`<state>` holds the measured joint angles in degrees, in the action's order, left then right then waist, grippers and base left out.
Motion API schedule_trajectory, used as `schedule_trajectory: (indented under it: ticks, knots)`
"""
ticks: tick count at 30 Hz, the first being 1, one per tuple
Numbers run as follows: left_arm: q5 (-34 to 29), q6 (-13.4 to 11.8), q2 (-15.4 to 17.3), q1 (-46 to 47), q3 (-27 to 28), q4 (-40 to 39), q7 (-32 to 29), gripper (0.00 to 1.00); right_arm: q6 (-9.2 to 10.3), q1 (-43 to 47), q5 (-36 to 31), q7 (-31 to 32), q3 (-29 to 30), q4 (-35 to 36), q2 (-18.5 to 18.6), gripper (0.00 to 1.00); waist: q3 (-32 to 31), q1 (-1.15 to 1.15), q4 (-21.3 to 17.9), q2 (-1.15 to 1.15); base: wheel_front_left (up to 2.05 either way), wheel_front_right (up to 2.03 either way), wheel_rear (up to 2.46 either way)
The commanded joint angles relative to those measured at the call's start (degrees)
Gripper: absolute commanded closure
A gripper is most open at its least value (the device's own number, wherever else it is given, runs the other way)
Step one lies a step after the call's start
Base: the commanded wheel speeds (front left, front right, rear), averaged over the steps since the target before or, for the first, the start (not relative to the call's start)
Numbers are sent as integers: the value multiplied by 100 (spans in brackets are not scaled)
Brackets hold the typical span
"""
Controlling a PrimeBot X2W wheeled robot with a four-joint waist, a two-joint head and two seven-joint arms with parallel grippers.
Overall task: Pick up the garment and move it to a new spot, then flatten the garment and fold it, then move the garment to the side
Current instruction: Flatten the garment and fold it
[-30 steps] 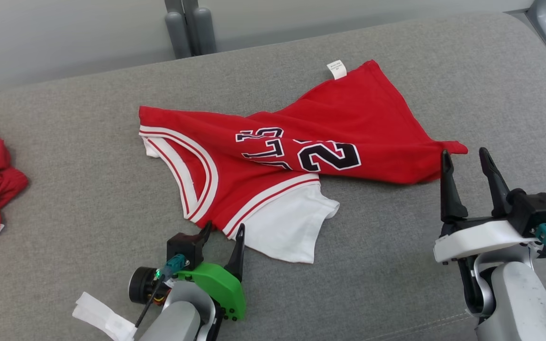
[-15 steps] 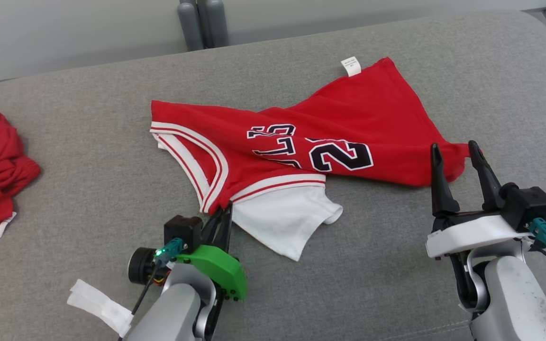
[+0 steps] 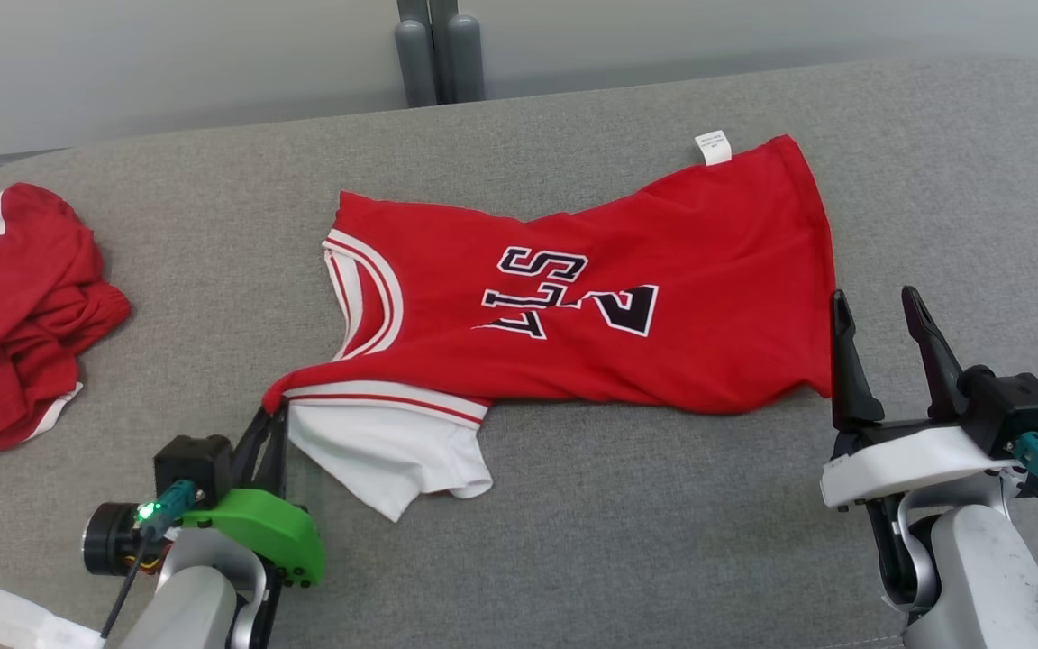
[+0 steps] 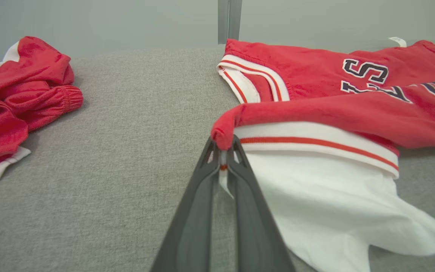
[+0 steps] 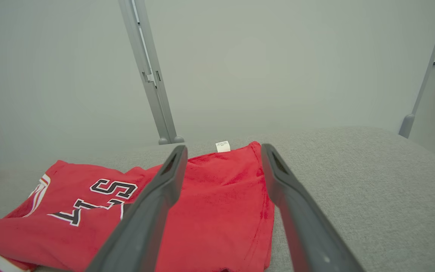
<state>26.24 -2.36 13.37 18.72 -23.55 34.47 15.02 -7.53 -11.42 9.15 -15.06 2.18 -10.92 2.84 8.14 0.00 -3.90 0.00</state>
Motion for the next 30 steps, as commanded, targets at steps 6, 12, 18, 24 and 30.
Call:
schedule_trajectory:
  ticks: [6,12,18,24,30]
  knots:
    - [167,-104,339,-313,174,-498,-160,100,8,191,-122,-16,182,-83,9,0,44,0,-8,0,0,0,0]
    - [311,-303,493,-470,361,-819,-279,100,8,318,-258,-17,393,-173,8,0,115,0,-84,0,0,0,0]
    - [269,-417,466,-506,371,-722,-217,0,8,291,-201,-17,321,-391,8,0,117,0,-169,0,0,0,0]
    - [204,-443,242,-619,411,-889,-22,0,8,160,-303,98,316,-667,9,0,-74,0,-55,0,0,0,0]
    - [-20,-456,47,-926,563,-1489,20,0,8,-137,-607,508,518,-836,7,0,-241,0,155,0,0,0,0]
